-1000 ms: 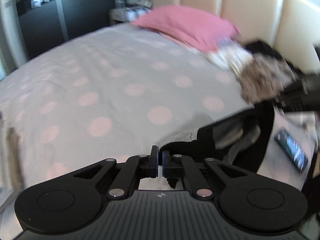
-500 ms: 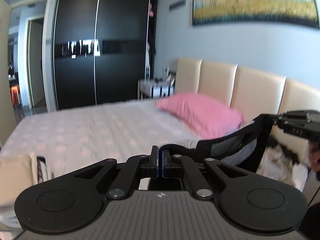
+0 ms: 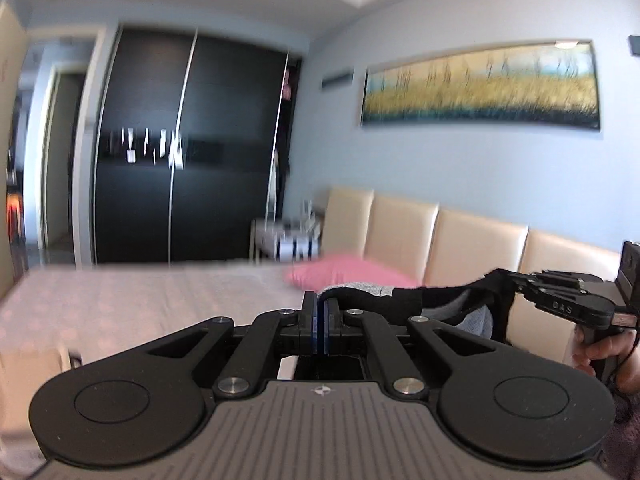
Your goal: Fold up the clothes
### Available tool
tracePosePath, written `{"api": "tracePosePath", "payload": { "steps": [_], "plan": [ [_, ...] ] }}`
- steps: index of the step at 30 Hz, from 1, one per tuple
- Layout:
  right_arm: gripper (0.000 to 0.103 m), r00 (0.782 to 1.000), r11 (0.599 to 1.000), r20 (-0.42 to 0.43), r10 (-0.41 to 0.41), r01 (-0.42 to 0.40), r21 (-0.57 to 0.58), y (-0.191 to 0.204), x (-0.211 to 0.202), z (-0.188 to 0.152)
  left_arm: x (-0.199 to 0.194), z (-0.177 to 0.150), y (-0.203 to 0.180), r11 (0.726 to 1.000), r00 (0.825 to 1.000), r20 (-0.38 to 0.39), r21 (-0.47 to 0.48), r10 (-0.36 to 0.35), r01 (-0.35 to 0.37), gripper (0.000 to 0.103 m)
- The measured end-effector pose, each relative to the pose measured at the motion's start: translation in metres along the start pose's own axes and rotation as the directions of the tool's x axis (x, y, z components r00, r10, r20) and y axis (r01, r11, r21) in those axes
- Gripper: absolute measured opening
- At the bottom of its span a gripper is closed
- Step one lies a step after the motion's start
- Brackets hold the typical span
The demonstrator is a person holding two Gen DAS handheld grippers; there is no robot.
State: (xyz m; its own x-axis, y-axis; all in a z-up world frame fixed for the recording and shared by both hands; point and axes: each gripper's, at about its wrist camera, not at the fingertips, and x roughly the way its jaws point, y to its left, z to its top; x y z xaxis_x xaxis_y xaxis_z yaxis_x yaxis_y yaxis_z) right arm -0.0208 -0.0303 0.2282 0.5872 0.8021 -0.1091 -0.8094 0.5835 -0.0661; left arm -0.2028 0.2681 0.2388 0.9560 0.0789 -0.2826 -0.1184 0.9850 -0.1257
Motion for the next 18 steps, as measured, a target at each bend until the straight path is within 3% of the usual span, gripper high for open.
{"api": "tracePosePath", "payload": {
  "steps": [3,6,8,11,13,14,16,18],
  "plan": [
    [0.004,0.987,0.999,-0.154,0.044,-0.040,0.030,-0.002,0.028,-0.035,0.033,-0.042,0.020,0.998,0.985,-0.175,-0.054,0.015,-0.025,0.001],
    [0.004,0.939,0.994,-0.332,0.088,-0.060,0.092,-0.003,0.064,-0.094,0.074,-0.105,0.047,0.988,0.945,-0.328,-0.142,0.006,-0.055,0.001],
    [0.004,0.882,0.988,-0.454,0.127,-0.071,0.138,-0.002,0.087,-0.140,0.102,-0.150,0.065,0.976,0.902,-0.432,-0.201,-0.013,-0.083,0.001],
    [0.004,0.760,0.978,-0.625,0.178,-0.066,0.199,0.001,0.126,-0.208,0.140,-0.212,0.085,0.963,0.822,-0.569,-0.227,-0.012,-0.142,0.001],
    [0.004,0.688,0.974,-0.701,0.188,-0.036,0.225,0.004,0.145,-0.246,0.159,-0.241,0.097,0.955,0.783,-0.622,-0.241,-0.015,-0.173,0.001],
    [0.004,0.668,0.970,-0.719,0.192,-0.020,0.241,0.006,0.152,-0.259,0.164,-0.251,0.101,0.950,0.775,-0.632,-0.254,-0.020,-0.182,0.001],
    [0.004,0.645,0.965,-0.739,0.194,0.011,0.263,0.004,0.167,-0.278,0.173,-0.261,0.109,0.940,0.781,-0.624,-0.284,-0.030,-0.191,0.001],
    [0.004,0.652,0.966,-0.737,0.179,0.025,0.257,0.003,0.179,-0.287,0.177,-0.263,0.118,0.930,0.803,-0.594,-0.314,-0.037,-0.189,0.002]
  ]
}}
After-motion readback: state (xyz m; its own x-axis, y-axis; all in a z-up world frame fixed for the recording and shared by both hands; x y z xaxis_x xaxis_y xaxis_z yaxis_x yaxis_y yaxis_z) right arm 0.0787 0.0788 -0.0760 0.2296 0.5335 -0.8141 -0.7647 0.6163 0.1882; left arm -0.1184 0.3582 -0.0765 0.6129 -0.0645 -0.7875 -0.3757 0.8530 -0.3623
